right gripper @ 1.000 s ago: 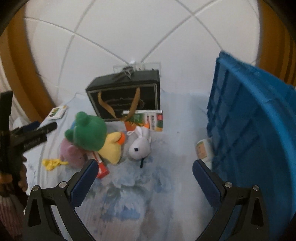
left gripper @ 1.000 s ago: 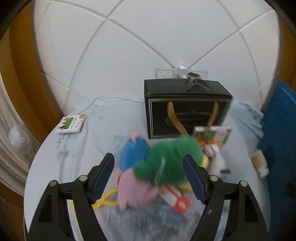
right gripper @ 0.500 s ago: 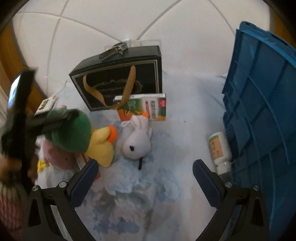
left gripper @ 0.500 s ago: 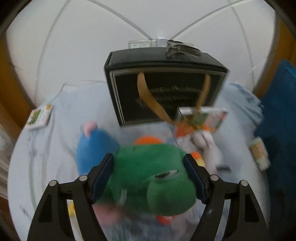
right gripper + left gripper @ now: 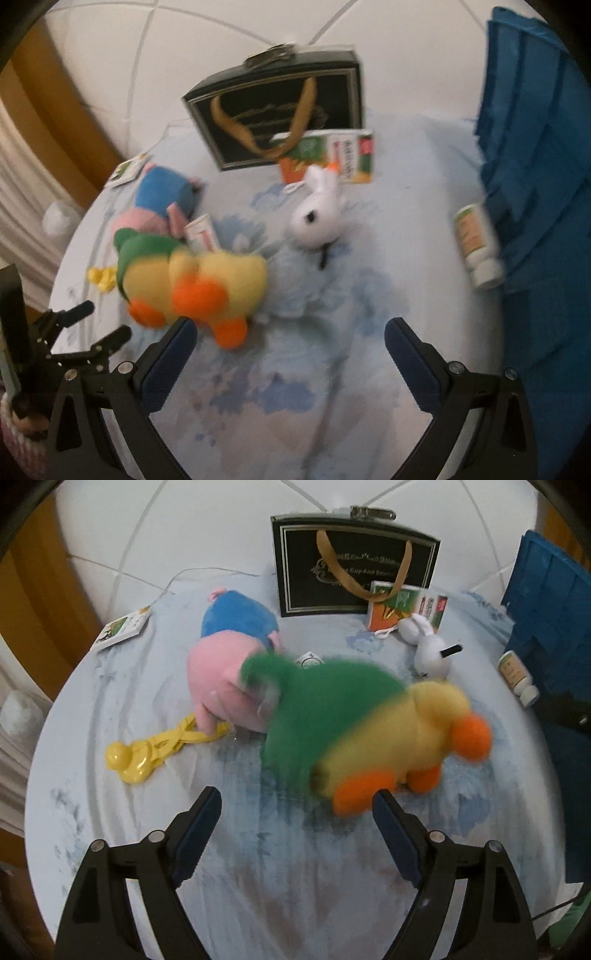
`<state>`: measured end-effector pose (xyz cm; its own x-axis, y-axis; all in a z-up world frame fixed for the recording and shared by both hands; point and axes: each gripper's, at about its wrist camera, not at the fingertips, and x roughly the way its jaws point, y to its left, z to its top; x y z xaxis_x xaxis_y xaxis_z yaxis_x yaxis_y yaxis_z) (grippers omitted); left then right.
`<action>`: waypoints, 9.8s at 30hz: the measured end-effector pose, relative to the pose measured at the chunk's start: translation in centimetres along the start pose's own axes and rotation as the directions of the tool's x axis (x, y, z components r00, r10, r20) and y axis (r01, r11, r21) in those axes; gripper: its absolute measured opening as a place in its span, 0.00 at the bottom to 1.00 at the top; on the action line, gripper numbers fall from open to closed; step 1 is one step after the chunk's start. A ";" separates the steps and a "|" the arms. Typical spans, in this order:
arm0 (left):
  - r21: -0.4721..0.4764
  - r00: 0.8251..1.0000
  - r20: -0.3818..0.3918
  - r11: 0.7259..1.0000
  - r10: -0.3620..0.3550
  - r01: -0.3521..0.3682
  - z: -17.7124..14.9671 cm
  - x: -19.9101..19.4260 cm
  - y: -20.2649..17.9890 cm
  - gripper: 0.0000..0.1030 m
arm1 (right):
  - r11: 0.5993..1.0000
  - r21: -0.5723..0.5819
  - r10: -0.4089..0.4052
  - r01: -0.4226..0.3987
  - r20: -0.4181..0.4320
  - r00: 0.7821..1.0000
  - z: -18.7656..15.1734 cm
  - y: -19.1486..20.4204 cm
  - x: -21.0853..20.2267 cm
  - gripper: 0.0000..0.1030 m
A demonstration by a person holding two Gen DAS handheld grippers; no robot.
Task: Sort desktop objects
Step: 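Grasp the green-hooded yellow duck with the right tool while the left tool pinches it, then carry the duck with both tools into the blue crate and release, then withdraw both tools from the crate back toward the table, then grasp the yellow snowball clamp with the left tool while the right tool grasps the red-white ointment box, then carry the clamp and ointment box to the blue crate and release both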
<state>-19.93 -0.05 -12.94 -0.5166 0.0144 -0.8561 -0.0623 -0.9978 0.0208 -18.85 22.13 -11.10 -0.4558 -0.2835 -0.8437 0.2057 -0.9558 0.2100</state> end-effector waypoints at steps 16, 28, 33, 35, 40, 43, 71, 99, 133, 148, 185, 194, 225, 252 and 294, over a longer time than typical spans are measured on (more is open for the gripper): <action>0.040 0.997 0.018 0.997 -0.073 0.072 0.6 3.3 -1.2 0.84 | 0.984 -0.135 0.113 -0.118 -0.047 0.993 -1.0 5.5 5.1 1.00; 0.070 0.997 0.012 0.995 -0.076 0.075 1.1 5.4 -2.3 0.69 | 0.984 -0.166 0.060 -0.067 -0.048 0.997 0.3 5.9 8.0 0.43; 0.092 0.998 0.022 0.994 -0.058 0.056 1.3 5.5 -2.6 0.64 | 0.976 -0.212 0.037 -0.041 -0.025 0.999 0.2 6.4 7.9 0.36; 0.096 0.998 0.018 0.994 -0.054 0.052 1.3 5.5 -2.5 0.64 | 0.978 -0.201 0.048 -0.054 -0.034 0.998 0.3 6.2 8.0 0.39; 0.116 1.000 0.002 0.993 -0.025 0.025 1.4 6.1 -2.6 0.76 | 0.982 -0.181 0.059 -0.060 -0.008 0.998 0.9 5.7 7.8 0.85; 0.124 1.000 -0.005 0.992 -0.029 0.030 1.7 7.1 -2.6 0.78 | 0.980 -0.192 0.061 -0.057 0.017 0.998 1.6 6.0 7.7 0.85; 0.263 0.887 0.415 0.960 -0.203 0.097 -0.2 -15.2 -8.5 0.62 | 0.981 -0.173 -0.013 0.090 0.404 0.915 -3.7 6.5 -15.5 0.34; 0.671 0.676 0.383 0.692 -0.630 0.265 0.0 -28.6 -37.7 0.62 | 0.856 0.314 -0.514 0.412 0.613 0.600 -14.9 -9.7 -40.6 0.34; 0.469 0.746 0.471 0.850 -0.471 0.240 0.3 -27.9 -33.8 0.79 | 0.874 0.294 -0.485 0.386 0.539 0.688 -14.1 -14.9 -38.7 1.00; 0.327 0.794 0.508 0.928 -0.333 0.180 -1.1 -26.3 -17.6 0.79 | 0.916 0.192 -0.393 0.351 0.594 0.702 -12.7 -1.4 -34.9 1.00; -0.083 0.990 -0.019 0.987 0.138 -0.139 -0.9 3.7 17.8 0.79 | 0.988 -0.053 -0.137 0.142 0.083 0.987 -2.6 6.1 0.9 1.00; 0.008 0.985 -0.116 0.992 0.124 -0.124 1.8 10.7 17.4 0.79 | 0.987 -0.154 -0.061 0.050 -0.065 0.996 1.7 8.2 12.2 1.00; 0.064 0.979 -0.200 0.997 0.043 -0.031 -6.3 3.2 8.5 0.49 | 0.983 -0.175 -0.099 0.050 -0.286 0.953 -9.3 6.7 12.3 0.44; 0.022 0.970 -0.241 0.998 -0.044 0.051 -4.5 5.2 8.2 0.37 | 0.971 -0.237 -0.096 0.036 -0.246 0.964 -10.0 8.6 11.9 0.40; 0.451 0.794 0.410 0.856 -0.450 0.252 -1.0 -26.2 -23.6 0.32 | 0.909 0.153 -0.403 0.387 0.558 0.725 -14.1 -3.9 -34.5 0.40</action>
<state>-4.11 23.02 8.51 -0.7319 0.4863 -0.4773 -0.5689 -0.8217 0.0350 8.23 36.73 10.20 -0.8968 0.1359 -0.4210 -0.1221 -0.9907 -0.0599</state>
